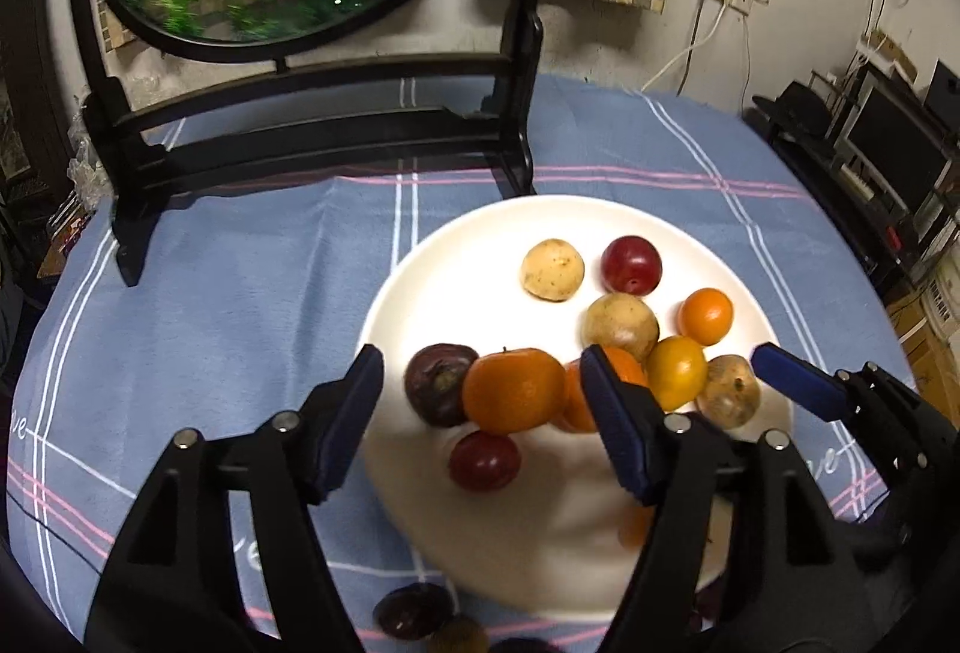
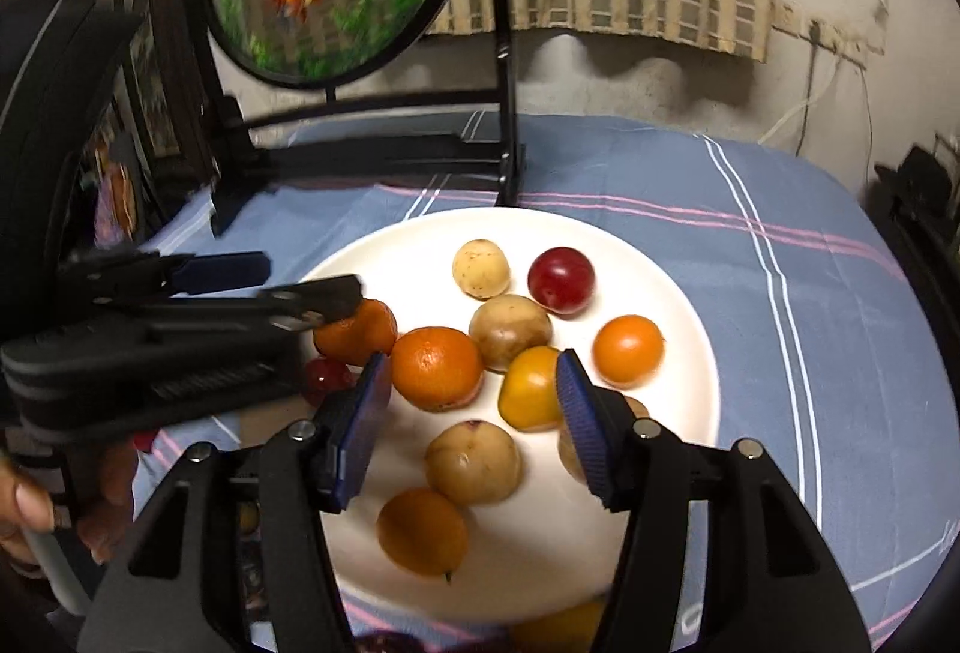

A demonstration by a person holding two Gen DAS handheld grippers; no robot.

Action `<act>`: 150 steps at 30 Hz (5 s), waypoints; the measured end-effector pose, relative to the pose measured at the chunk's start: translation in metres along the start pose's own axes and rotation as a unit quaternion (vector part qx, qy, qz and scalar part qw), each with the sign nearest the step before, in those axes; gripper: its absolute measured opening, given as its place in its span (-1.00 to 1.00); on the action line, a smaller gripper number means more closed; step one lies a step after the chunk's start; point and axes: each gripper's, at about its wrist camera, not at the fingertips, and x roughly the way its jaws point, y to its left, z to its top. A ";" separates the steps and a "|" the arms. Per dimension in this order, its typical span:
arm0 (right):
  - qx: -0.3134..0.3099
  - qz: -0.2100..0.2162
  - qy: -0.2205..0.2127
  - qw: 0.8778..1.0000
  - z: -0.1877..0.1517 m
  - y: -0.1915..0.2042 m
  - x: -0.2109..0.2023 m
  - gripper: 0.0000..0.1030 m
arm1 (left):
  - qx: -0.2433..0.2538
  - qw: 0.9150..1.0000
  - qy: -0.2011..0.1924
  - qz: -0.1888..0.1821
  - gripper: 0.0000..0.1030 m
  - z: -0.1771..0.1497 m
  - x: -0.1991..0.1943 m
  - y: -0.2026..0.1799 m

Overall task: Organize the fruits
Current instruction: 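Move both tools back toward the remaining fruits on the tablecloth, then grasp the red tomato on the tablecloth with the left tool, then grasp the red apple with the right tool while the left tool holds the tomato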

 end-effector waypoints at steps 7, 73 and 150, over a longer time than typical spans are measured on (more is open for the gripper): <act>0.084 0.021 -0.020 0.996 -0.013 -0.040 -0.050 0.19 | -0.019 1.000 -0.019 -0.008 0.51 -0.015 -0.044 0.025; 0.076 0.055 0.006 0.996 -0.117 0.004 -0.093 0.20 | -0.043 0.994 0.032 0.092 0.29 -0.146 -0.038 0.116; 0.042 -0.133 0.105 0.985 -0.102 0.026 -0.021 -0.26 | -0.010 0.999 -0.015 0.046 -0.38 -0.145 -0.071 0.089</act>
